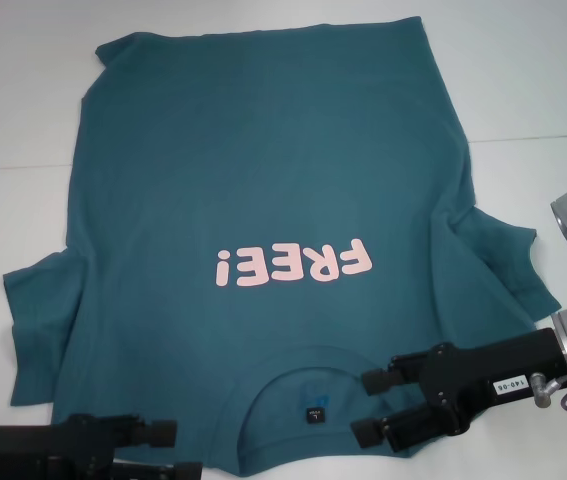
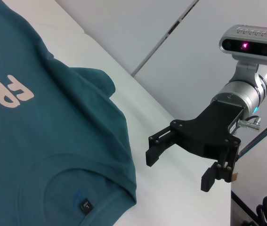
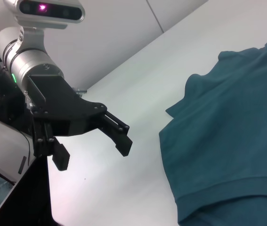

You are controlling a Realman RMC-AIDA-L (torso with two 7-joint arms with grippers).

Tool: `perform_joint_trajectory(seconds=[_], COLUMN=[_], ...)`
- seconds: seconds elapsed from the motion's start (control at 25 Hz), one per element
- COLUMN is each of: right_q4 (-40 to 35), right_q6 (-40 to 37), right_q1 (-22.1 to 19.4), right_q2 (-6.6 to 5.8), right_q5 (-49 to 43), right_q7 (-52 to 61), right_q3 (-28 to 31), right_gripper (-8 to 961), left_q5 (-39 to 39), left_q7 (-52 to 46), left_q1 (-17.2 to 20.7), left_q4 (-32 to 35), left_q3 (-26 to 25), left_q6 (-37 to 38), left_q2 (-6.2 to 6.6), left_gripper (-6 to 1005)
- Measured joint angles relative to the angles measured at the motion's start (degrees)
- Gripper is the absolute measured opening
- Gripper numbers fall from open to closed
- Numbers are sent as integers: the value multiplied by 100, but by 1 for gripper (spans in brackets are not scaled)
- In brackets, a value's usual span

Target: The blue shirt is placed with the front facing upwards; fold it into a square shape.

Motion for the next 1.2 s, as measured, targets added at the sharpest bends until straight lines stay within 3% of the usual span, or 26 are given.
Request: perform_joint_trajectory(seconds=[0.72, 0.88, 1.04, 1.2], right_q4=[4, 4, -15, -51], right_q6=[-21, -15, -7, 17], right_q1=[-19, -19, 11, 126], right_q2=[1, -2, -14, -116], right_q5=[6, 14, 17, 99], right_q7=[32, 116, 465, 1192], right_q3=[3, 84, 361, 735], right_gripper=[915, 915, 915, 915], left_q5=[-16, -56, -78, -88], left_q7=[-147, -989, -1952, -2744], left_q1=[-4, -137, -379, -480], left_q4=[-11, -93, -402, -806], left_q3=[-94, -577, -1558, -2214], left_q6=[-47, -455, -741, -1235], left_q2=[1, 89, 254, 423], left_gripper=[923, 919, 915, 911])
